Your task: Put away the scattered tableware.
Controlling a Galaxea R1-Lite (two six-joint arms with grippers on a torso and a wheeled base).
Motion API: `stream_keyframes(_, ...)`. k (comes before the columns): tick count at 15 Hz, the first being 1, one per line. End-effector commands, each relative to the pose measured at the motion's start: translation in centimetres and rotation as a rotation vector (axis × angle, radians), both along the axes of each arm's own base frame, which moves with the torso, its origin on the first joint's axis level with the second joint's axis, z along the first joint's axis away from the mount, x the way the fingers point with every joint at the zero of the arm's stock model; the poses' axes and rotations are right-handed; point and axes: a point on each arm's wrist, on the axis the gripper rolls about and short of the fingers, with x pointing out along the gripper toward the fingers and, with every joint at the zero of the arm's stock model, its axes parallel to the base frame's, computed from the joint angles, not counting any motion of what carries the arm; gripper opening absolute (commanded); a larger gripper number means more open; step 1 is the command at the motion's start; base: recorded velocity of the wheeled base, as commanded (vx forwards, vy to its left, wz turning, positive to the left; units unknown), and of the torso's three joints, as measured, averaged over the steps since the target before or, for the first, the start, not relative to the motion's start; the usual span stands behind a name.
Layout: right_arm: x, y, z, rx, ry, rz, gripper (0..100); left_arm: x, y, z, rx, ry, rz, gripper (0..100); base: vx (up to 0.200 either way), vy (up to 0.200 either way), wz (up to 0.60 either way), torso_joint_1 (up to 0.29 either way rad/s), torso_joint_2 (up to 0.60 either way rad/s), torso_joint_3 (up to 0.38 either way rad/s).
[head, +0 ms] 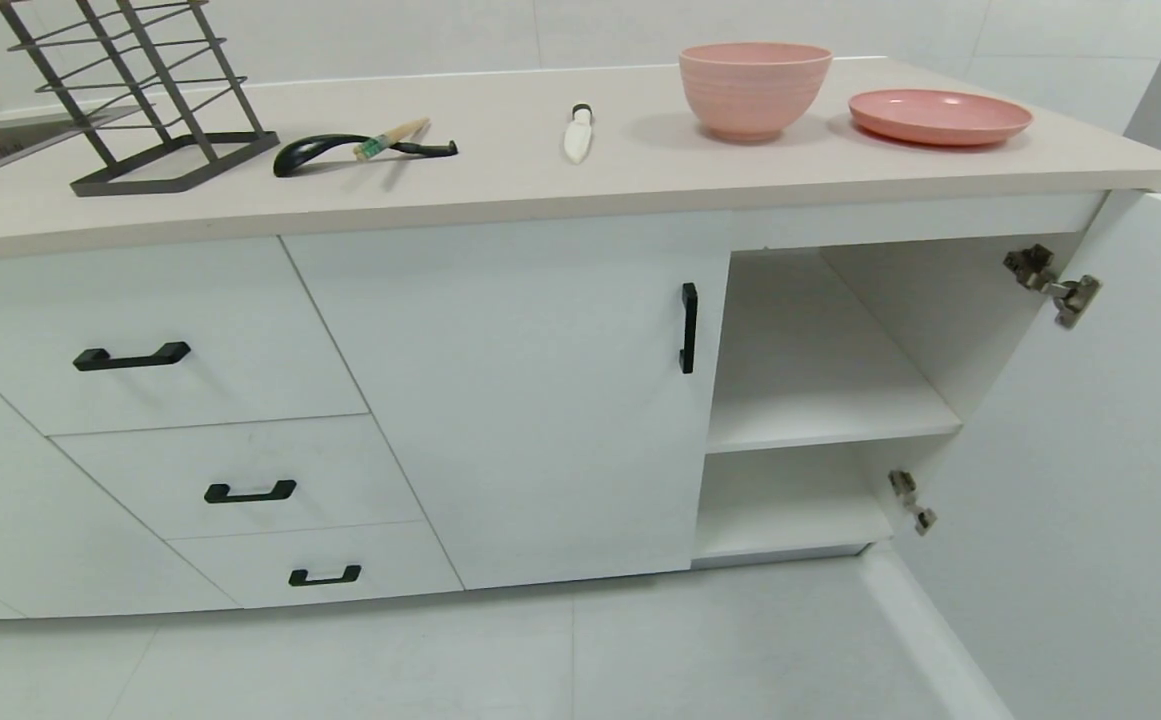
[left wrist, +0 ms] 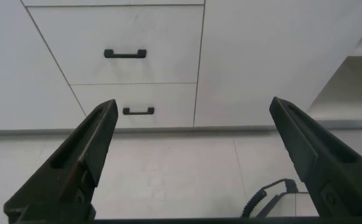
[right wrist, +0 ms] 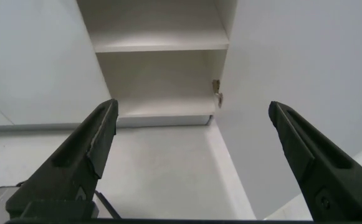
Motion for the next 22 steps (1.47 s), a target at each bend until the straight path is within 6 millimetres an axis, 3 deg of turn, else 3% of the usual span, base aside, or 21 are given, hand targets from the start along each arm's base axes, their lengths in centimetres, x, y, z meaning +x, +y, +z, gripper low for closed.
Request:
stream_keyframes(1,-0.01,0.0,0.0,-0.001,0.0,0.0,100,0.02,0.0,0.01,0.003,0.003,0.0,100,0.0,0.0,-0.6,0.007,0.01,0.007)
stream_keyframes(6,-0.01,0.0,0.0,-0.001,0.0,0.0,100,0.02,0.0,0.03,0.0,0.001,0.0,100,0.0,0.0,0.0,0.0,0.0,0.0)
stream_keyframes(12,-0.01,0.0,0.0,-0.001,0.0,0.0,100,0.02,0.0,0.01,-0.003,0.003,0.0,100,0.2,0.0,0.0,-0.003,0.0,0.004)
stream_keyframes(20,-0.01,-0.01,0.0,0.001,0.0,-0.003,100,0.02,0.0,0.03,-0.01,0.001,0.0,100,0.0,0.0,0.0,0.0,0.0,0.0)
stream_keyframes(22,-0.01,0.0,0.0,0.001,0.0,-0.002,100,0.02,0.0,0.03,-0.009,0.001,0.0,100,0.2,0.0,0.0,0.0,0.0,0.0)
